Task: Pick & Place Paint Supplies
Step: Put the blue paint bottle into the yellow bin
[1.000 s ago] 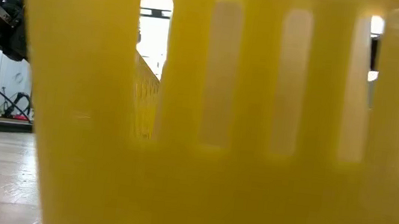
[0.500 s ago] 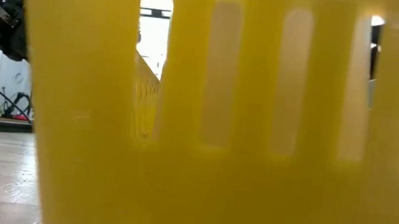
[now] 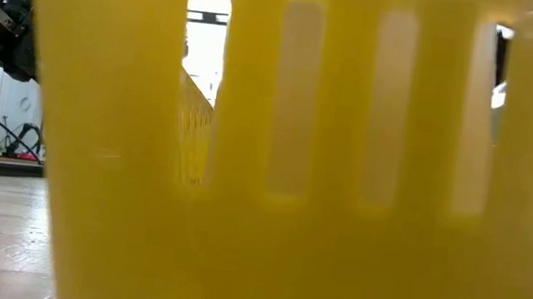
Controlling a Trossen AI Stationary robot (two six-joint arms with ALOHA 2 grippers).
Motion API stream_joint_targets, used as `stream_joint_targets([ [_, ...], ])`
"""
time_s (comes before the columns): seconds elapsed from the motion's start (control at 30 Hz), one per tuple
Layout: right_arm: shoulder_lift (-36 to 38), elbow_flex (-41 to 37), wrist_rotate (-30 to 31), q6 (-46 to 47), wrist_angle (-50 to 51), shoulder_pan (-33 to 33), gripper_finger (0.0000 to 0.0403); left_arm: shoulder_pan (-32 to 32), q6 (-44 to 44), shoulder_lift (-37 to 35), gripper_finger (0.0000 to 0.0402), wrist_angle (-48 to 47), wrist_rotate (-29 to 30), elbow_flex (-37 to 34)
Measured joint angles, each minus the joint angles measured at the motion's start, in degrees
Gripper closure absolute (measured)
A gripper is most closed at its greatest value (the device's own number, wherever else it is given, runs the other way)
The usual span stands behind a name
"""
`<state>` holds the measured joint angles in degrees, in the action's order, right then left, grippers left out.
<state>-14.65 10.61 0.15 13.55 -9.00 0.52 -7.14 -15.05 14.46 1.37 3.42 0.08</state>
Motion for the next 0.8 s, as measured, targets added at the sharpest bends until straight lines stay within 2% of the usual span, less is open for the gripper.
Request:
stream_joint_targets([
  [0.23, -23.25, 16.09, -0.07, -3.86, 11.22, 0.95, 0.0196, 0.0, 0.0, 0.0, 0.0401, 0.0, 0.0, 0.0],
  [0.37, -37.06, 27.1, -0.06, -14.61, 17.05, 4.25, 0.0196, 0.0, 0.0, 0.0, 0.0401, 0.0, 0.0, 0.0],
  [0.47, -45.82, 36.72, 0.5, -22.16, 25.14, 7.35, 0.0197, 0.0, 0.0, 0.0, 0.0401, 0.0, 0.0, 0.0],
  [0.57, -54.08, 45.81, 5.45, -28.29, 33.52, 10.63, 0.0197, 0.0, 0.0, 0.0, 0.0401, 0.0, 0.0, 0.0],
  [0.67, -61.69, 53.76, 9.87, -29.01, 38.6, 12.52, 0.0197, 0.0, 0.0, 0.02, 0.0401, 0.0, 0.02, 0.0],
  [0.8, -71.01, 62.94, 9.67, -22.31, 45.05, 13.49, 0.0197, 0.0, 0.0, 0.0, 0.0401, 0.0, 0.0, 0.0],
])
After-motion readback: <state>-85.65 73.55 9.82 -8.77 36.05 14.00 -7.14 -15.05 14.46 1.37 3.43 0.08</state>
